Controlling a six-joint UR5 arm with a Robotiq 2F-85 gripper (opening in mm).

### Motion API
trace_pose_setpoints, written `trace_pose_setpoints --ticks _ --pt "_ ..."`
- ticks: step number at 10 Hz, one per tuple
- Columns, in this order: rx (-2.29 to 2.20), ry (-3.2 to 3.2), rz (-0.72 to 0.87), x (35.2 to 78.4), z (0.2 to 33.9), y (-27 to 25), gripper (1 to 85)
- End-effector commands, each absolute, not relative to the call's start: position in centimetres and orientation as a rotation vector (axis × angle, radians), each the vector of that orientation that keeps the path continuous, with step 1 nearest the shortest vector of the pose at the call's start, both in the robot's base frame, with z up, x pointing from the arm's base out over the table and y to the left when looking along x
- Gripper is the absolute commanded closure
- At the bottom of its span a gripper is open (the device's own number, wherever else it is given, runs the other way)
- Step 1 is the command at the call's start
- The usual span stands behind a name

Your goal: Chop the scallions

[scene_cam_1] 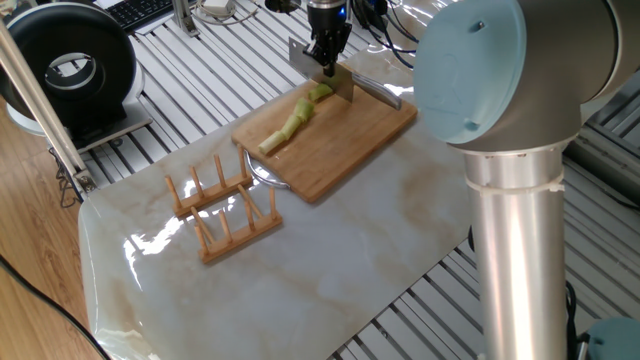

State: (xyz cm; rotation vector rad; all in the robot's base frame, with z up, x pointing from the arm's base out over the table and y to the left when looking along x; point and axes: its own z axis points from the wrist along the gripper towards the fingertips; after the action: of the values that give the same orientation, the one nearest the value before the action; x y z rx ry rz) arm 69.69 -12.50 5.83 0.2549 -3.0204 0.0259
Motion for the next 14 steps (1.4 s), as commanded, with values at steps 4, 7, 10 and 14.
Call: trace_pose_setpoints --ticks 4,7,10,14 --pt "0.236 -3.012 0.056 70.0 6.3 -11.4 84.3" --pt "0.244 -2.999 0.049 69.7 6.2 -11.3 84.3" --pt "0.259 -2.976 0.052 69.2 6.0 -11.5 84.3" --pt "0.254 -2.963 0.064 69.1 6.1 -11.4 84.3"
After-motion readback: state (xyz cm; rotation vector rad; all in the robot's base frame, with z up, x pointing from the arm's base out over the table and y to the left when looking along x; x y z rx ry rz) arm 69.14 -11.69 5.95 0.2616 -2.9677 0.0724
